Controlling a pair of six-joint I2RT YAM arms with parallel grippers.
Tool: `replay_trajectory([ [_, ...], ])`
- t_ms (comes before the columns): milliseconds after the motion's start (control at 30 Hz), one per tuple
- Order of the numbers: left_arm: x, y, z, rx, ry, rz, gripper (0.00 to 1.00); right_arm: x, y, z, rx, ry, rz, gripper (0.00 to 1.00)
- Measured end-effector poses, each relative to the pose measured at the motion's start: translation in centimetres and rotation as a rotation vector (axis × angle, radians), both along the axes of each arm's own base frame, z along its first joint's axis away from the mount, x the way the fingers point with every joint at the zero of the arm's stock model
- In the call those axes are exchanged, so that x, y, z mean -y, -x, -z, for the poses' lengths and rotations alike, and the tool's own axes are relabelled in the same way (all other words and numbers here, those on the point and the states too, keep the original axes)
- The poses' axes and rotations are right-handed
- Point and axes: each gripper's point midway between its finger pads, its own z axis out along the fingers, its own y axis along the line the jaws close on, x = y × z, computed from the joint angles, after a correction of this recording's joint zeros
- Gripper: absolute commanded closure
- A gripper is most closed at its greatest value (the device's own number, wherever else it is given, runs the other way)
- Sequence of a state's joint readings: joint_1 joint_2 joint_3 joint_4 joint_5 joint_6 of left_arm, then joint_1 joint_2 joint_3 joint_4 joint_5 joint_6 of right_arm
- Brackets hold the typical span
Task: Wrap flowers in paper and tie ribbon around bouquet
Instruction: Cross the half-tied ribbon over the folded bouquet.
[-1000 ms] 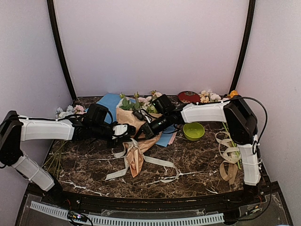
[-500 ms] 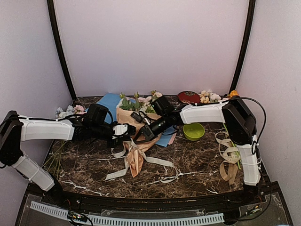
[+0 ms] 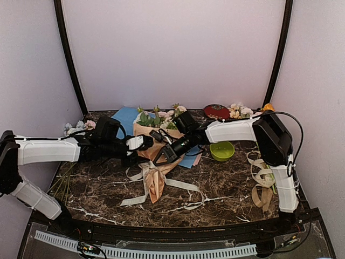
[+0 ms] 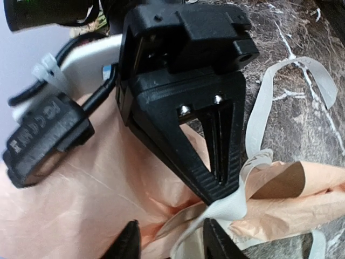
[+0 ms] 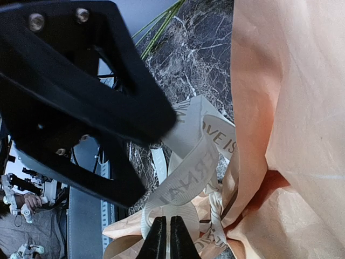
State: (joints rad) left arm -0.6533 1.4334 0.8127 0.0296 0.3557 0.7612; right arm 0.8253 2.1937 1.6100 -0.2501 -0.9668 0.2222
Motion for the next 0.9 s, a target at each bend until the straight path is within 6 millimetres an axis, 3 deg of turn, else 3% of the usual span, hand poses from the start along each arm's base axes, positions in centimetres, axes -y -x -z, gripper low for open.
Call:
replay_trajectory([
  [133, -0.6, -0.1, -3.7, 0.022, 0.128, -0.102, 0.44, -0.2, -0.1, -0.2, 0.006, -0.013, 0.002, 0.95],
  [233, -1.3, 0.6, -6.3, 0.006, 0.236, -0.171, 0.58, -0.3, -0.2, -0.3, 0.005, -0.015, 0.005, 0.94],
  [333, -2.1, 1.1, -7.2, -0.074, 0.325, -0.259, 0.73, -0.3, -0.3, -0.2, 0.007, -0.015, 0.009, 0.93],
  [433, -2.7, 1.9, -5.9, -0.215, 0.405, -0.364, 0.76, -0.4, -0.5, 0.1, 0.011, -0.005, 0.016, 0.93],
  [600, -3.4, 3.6, -0.1, -0.398, 0.404, -0.520, 0.80, -1.0, -1.6, 0.2, 0.045, 0.002, 0.029, 0.93],
  [900, -1.9, 3.2, 2.0, -0.411, 0.419, -0.567, 0.80, -0.8, -1.6, 1.5, 0.044, 0.036, 0.014, 0.91],
])
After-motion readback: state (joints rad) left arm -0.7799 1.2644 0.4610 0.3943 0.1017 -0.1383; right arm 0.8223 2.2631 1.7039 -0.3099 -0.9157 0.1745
